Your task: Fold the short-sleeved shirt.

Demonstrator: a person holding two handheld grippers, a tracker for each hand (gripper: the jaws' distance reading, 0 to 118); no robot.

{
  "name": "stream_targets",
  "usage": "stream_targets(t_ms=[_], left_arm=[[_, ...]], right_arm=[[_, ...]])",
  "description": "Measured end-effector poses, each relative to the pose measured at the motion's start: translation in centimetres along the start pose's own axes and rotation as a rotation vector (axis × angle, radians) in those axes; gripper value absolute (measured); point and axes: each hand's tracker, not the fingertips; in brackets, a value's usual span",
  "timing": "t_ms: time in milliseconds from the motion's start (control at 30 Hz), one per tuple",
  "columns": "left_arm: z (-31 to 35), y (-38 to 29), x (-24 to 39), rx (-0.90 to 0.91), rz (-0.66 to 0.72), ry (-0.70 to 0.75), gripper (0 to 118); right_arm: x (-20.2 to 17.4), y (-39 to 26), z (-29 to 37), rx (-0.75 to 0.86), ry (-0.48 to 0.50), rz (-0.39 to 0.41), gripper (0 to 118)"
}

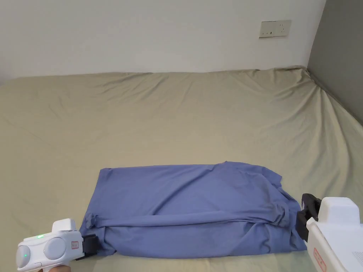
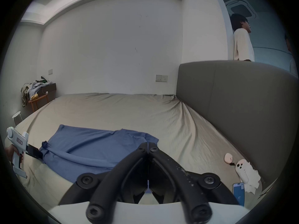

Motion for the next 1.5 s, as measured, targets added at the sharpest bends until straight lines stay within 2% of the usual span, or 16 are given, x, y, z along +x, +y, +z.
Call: stream_targets(t_ms=[33,100,167,200,233,333,400,500,533,600,633,667,767,800,1133,1500], left_arm=[[-0.5,-0.4,0.1,-0.023,-0.012,-0.015,56],[0.2,-1.1,0.5,0.068,-0.023,0.008,50],[0.8,-1.2,0.7,0.05,-0.027,-0.011,29],[1.0,-1.1,0.8,0.06,-0.035,-0.015,11],[1.2,-0.8,0.7,0.066,-0.042,-0.031,6],[2.1,-0.2,0.6,0.101,-0.023,-0.049,6],[3.1,0.2,0.5,0.13,-0.02,-0.065,6],[4.0,0.6,0.4,0.146,-0.018,-0.089,6],[4.2,0.7,0.4,0.15,-0.018,-0.09,6],[4.4,0.7,0.4,0.15,-0.018,-0.092,6],[4.5,0.6,0.4,0.15,-0.017,-0.091,6],[4.6,0.7,0.4,0.151,-0.014,-0.091,6],[5.0,0.3,0.3,0.147,-0.005,-0.083,6],[5.1,0.2,0.1,0.15,0.005,-0.082,6],[11.4,-4.4,-3.0,0.189,0.121,-0.114,5],[10.3,-16.0,-5.8,-0.028,0.101,-0.03,5]], right_arm=[[0.1,-0.3,-0.5,-0.019,-0.002,-0.008,2],[0.5,-0.8,-1.7,-0.065,-0.006,-0.036,3],[1.0,-1.5,-3.2,-0.141,-0.018,-0.06,6],[1.3,-1.8,-4.2,-0.187,-0.017,-0.081,15],[1.6,-2.3,-5.5,-0.242,-0.022,-0.093,27],[2.1,-3.9,-9.6,-0.414,-0.031,-0.131,86],[2.1,-5.1,-12.2,-0.505,-0.045,-0.152,107],[2.0,-7.2,-15.4,-0.592,-0.043,-0.168,102],[1.8,-7.8,-16.0,-0.622,-0.033,-0.169,95],[1.5,-8.9,-16.9,-0.666,-0.011,-0.134,66],[1.2,-9.3,-17.0,-0.667,-0.001,-0.128,60],[1.1,-9.2,-16.6,-0.595,-0.012,-0.125,39],[0.7,-8.5,-15.5,-0.603,0.077,-0.103,16],[0.7,-8.1,-15.0,-0.606,0.037,-0.097,13],[4.1,-5.3,-6.0,-0.438,0.076,-0.122,12],[5.7,-15.9,2.5,-0.659,0.08,-0.229,12]])
